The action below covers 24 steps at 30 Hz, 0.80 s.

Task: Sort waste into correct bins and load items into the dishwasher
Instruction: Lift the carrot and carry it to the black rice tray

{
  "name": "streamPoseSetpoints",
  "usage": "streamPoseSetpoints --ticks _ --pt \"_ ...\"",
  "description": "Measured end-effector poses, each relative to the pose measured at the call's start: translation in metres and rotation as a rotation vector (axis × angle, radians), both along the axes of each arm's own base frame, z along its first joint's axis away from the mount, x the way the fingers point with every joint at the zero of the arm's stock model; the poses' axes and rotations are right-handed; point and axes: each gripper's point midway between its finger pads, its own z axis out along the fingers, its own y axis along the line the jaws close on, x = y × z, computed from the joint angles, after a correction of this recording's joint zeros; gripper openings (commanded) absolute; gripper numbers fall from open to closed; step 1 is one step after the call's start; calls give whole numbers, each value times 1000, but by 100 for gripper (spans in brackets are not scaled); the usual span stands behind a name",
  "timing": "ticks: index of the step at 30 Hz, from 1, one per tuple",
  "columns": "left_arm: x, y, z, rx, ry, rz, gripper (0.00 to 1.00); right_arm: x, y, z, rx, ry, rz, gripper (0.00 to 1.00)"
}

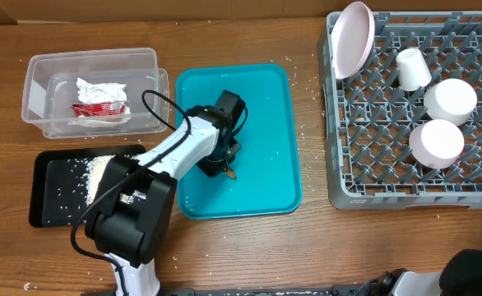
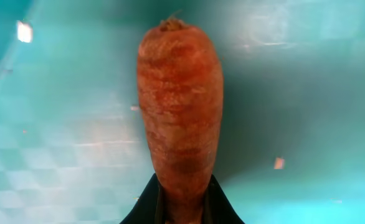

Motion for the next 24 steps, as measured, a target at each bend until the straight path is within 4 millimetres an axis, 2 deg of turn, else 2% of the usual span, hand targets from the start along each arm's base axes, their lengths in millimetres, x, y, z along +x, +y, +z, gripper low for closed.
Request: streamPoseSetpoints --ticks 4,7,12,14,18,21,24 --pt "-5 13 15 17 31 -45 4 0 0 0 0 0 0 100" --pt "-3 27 43 34 19 -67 6 0 0 0 0 0 0 100" --pt "-3 72 96 88 -47 -10 7 0 0 0 0 1 0 100" --pt "-5 100 111 122 -66 47 6 0 0 0 0 1 0 100" --pt "-8 147 121 169 -68 160 6 0 0 0 0 0 0 100" --pt "-4 176 120 184 -84 244 6 0 0 0 0 0 0 100" --pt "-4 196 111 190 -91 303 7 0 0 0 0 0 0 100"
